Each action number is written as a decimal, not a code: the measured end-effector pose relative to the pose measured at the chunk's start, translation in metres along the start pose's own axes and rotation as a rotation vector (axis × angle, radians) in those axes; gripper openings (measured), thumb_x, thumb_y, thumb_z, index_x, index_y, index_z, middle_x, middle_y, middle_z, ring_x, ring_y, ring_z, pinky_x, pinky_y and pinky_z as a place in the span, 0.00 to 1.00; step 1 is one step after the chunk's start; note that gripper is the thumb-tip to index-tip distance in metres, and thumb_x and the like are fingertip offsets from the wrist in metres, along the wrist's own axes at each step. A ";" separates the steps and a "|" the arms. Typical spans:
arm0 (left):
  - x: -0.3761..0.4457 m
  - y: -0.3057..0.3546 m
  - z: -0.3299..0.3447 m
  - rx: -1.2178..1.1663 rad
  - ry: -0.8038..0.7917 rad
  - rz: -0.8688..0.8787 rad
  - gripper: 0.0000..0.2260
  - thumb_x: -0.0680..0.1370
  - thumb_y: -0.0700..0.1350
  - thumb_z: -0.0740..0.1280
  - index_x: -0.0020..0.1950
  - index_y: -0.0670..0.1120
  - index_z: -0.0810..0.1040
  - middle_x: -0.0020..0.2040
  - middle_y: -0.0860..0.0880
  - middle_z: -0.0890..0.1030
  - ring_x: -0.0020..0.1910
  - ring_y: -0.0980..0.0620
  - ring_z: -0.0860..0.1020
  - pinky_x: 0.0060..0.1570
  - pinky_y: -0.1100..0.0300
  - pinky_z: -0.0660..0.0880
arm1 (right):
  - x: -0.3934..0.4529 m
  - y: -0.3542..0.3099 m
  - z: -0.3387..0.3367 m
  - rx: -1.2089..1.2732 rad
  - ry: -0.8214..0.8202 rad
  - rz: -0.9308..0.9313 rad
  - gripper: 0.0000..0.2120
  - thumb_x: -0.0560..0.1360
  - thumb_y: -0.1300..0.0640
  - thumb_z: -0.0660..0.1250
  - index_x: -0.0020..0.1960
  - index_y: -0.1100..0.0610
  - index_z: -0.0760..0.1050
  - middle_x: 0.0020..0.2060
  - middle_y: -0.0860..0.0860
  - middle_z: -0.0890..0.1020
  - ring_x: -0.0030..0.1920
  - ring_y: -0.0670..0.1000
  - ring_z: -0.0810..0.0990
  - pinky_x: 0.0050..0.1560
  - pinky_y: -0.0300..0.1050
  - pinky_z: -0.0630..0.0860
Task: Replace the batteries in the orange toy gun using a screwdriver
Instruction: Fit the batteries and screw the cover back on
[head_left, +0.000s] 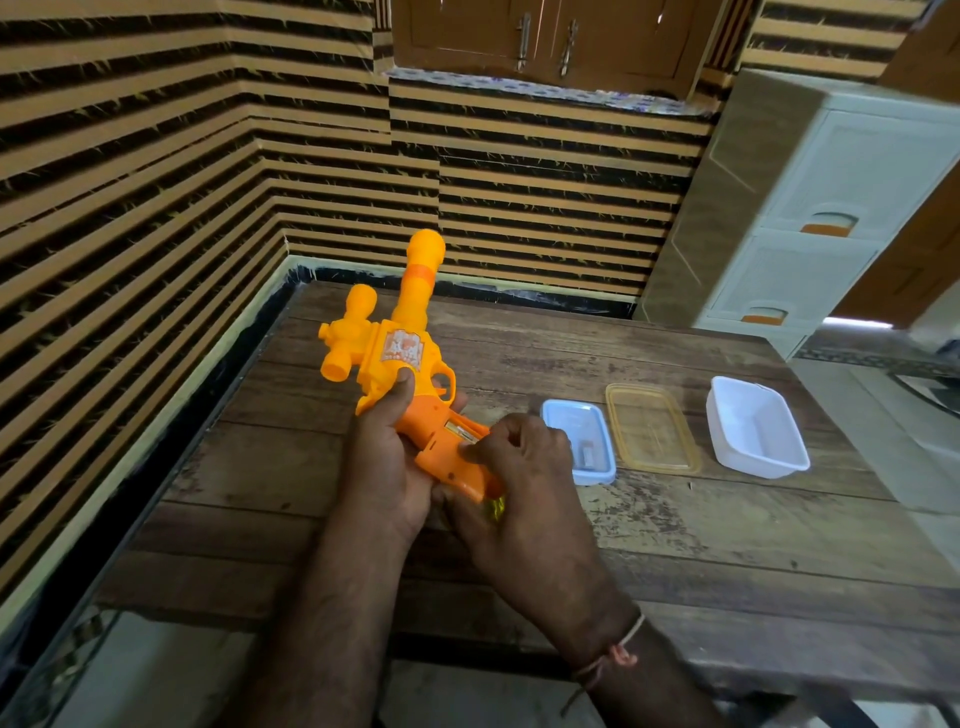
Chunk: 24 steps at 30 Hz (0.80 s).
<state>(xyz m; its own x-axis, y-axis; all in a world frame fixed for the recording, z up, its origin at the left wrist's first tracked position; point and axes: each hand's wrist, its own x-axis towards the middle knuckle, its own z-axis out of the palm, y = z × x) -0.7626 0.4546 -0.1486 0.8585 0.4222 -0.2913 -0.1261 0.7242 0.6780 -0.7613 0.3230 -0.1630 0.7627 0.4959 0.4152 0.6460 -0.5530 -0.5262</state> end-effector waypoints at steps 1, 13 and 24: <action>0.000 0.000 0.000 0.000 -0.001 0.000 0.17 0.81 0.51 0.62 0.66 0.45 0.74 0.44 0.45 0.85 0.48 0.46 0.84 0.43 0.50 0.78 | -0.001 0.002 0.000 0.027 -0.014 0.002 0.17 0.73 0.42 0.66 0.57 0.50 0.75 0.60 0.51 0.72 0.59 0.50 0.69 0.57 0.44 0.70; 0.002 -0.009 0.004 -0.058 -0.044 0.028 0.21 0.81 0.47 0.62 0.73 0.43 0.70 0.52 0.43 0.80 0.45 0.46 0.83 0.42 0.51 0.80 | 0.007 0.020 0.001 0.081 0.051 -0.019 0.10 0.76 0.51 0.68 0.53 0.56 0.78 0.50 0.50 0.79 0.51 0.48 0.75 0.52 0.39 0.69; 0.004 -0.008 0.001 -0.057 -0.043 0.016 0.24 0.72 0.51 0.66 0.67 0.45 0.74 0.53 0.40 0.81 0.51 0.41 0.80 0.52 0.45 0.78 | 0.013 0.023 -0.009 0.350 0.032 0.082 0.11 0.72 0.49 0.73 0.51 0.53 0.81 0.46 0.45 0.82 0.48 0.44 0.80 0.50 0.40 0.76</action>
<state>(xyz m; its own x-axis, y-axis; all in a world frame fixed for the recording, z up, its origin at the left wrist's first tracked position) -0.7574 0.4506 -0.1545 0.8766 0.4107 -0.2509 -0.1664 0.7479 0.6426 -0.7366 0.3109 -0.1629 0.8156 0.4349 0.3816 0.5372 -0.3241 -0.7787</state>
